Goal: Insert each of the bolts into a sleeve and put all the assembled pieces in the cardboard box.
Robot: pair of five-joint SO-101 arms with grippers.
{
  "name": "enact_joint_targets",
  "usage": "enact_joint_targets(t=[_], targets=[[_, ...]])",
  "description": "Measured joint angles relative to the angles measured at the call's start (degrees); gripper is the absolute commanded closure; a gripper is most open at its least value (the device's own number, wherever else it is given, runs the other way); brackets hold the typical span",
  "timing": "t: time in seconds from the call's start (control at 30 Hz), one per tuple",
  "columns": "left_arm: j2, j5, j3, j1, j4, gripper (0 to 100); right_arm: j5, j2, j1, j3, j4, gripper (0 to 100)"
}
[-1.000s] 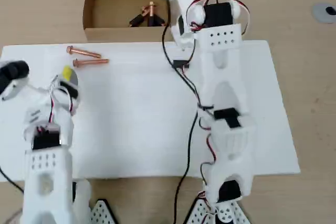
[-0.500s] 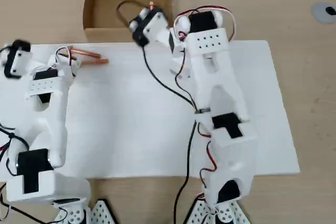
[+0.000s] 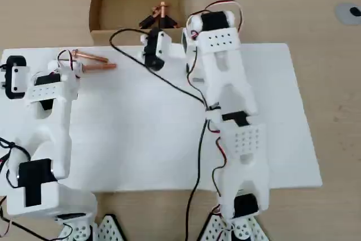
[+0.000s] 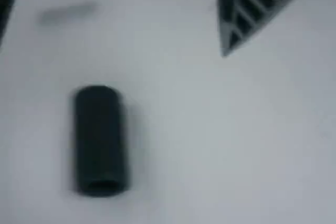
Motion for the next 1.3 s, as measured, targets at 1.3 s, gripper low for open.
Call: enact_joint_targets(t=[1.3], targets=[[0.00, 0.00, 0.00, 0.18, 0.00, 92, 4.40, 13.19, 1.85, -4.48, -8.53, 68.5]])
